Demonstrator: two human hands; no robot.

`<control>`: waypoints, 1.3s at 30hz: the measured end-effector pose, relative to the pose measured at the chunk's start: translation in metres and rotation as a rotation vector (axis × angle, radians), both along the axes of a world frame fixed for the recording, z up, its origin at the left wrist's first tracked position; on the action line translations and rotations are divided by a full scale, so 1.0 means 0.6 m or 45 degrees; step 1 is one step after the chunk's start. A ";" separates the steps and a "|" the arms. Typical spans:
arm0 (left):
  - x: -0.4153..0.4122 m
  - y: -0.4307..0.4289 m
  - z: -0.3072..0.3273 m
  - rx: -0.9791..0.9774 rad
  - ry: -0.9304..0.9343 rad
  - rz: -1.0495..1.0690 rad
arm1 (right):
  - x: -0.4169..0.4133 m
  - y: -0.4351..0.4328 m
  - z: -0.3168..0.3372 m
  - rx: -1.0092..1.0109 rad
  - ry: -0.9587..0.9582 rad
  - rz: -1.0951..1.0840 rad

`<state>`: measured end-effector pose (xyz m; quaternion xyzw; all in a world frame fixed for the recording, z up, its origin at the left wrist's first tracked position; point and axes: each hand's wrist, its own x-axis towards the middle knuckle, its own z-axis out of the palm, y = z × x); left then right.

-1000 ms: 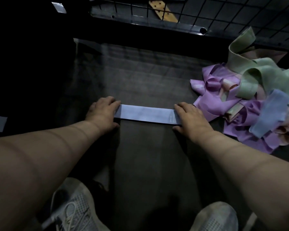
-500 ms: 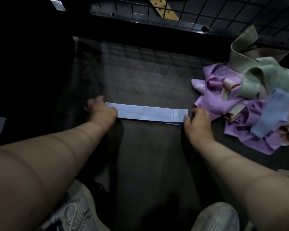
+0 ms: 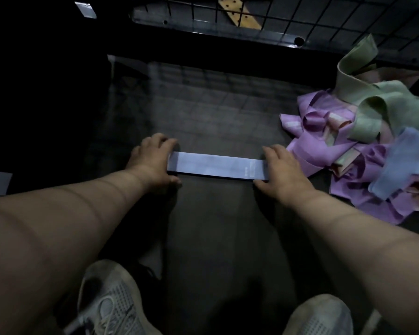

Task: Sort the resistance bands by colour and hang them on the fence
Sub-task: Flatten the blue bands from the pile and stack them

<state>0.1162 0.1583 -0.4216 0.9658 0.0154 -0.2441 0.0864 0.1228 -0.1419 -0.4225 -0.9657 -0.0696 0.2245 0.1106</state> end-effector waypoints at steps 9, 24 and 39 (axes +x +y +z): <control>0.018 0.012 -0.015 0.057 0.007 -0.124 | 0.024 -0.013 0.004 -0.119 0.183 0.275; 0.004 -0.008 -0.064 -0.409 -0.043 1.436 | -0.005 0.014 -0.044 0.255 0.277 -1.074; -0.011 -0.027 -0.023 0.225 -0.084 -0.018 | -0.034 0.020 -0.041 -0.154 -0.162 -0.109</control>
